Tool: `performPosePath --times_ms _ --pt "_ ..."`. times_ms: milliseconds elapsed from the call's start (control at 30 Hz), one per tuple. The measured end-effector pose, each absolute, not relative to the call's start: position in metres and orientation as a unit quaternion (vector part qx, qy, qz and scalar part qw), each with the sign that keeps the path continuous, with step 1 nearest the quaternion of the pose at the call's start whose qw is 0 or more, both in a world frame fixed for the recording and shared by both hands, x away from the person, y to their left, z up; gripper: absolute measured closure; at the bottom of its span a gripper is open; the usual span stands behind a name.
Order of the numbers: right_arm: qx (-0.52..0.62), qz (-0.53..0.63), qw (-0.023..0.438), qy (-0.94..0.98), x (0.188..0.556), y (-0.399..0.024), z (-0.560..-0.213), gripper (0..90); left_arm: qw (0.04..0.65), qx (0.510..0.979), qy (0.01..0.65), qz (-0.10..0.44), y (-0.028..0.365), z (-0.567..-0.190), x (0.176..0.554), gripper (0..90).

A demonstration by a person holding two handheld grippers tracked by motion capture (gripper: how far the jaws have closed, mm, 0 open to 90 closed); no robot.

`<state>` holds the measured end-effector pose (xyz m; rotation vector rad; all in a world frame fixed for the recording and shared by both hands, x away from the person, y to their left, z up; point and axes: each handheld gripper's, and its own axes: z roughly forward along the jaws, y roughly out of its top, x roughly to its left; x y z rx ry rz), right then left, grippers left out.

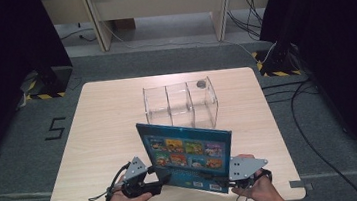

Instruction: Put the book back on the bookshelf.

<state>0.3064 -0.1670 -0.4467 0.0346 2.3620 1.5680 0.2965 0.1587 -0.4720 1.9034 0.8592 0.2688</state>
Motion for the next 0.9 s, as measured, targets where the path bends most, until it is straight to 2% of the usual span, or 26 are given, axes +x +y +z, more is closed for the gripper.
performPosePath --times_ms 67,133,267,433,467,500,533,667,700,767,800,867,900 --pt "0.018 0.542 0.154 0.826 0.306 -0.171 -0.45 67.0 0.494 0.789 0.345 0.117 0.159 -0.473 0.296 46.3" --pt "0.022 0.542 0.152 0.826 0.307 -0.174 -0.453 66.8 0.494 0.791 0.34 0.124 0.159 -0.473 0.295 49.0" --pt "0.019 0.542 0.154 0.826 0.306 -0.174 -0.453 66.3 0.493 0.791 0.341 0.124 0.16 -0.473 0.294 48.9" --pt "-0.026 0.529 0.18 0.829 0.302 -0.175 -0.451 66.6 0.495 0.791 0.341 0.117 0.16 -0.472 0.29 47.6" --pt "-0.019 0.535 0.182 0.825 0.3 -0.175 -0.451 61.0 0.496 0.789 0.342 0.118 0.16 -0.473 0.289 47.8" --pt "-0.019 0.535 0.182 0.825 0.3 -0.175 -0.451 61.0 0.496 0.789 0.342 0.118 0.16 -0.473 0.289 48.0" --pt "-0.007 0.536 0.184 0.824 0.299 -0.175 -0.451 57.1 0.496 0.789 0.343 0.119 0.161 -0.473 0.289 48.3" --pt "0.028 0.551 0.176 0.815 0.294 -0.176 -0.452 57.6 0.495 0.79 0.342 0.119 0.161 -0.473 0.287 48.3" --pt "0.075 0.562 0.164 0.807 0.289 -0.176 -0.454 50.7 0.494 0.79 0.341 0.121 0.161 -0.473 0.286 49.0" --pt "0.081 0.563 0.168 0.805 0.288 -0.176 -0.455 50.4 0.495 0.79 0.343 0.118 0.161 -0.473 0.285 48.9" --pt "0.111 0.568 0.167 0.798 0.282 -0.176 -0.459 45.9 0.495 0.79 0.342 0.118 0.161 -0.473 0.285 48.9" --pt "0.132 0.573 0.162 0.792 0.28 -0.176 -0.459 47.7 0.496 0.79 0.342 0.117 0.162 -0.473 0.284 48.9" --pt "0.17 0.59 0.132 0.778 0.276 -0.176 -0.462 55.7 0.495 0.79 0.343 0.113 0.162 -0.473 0.284 48.2"
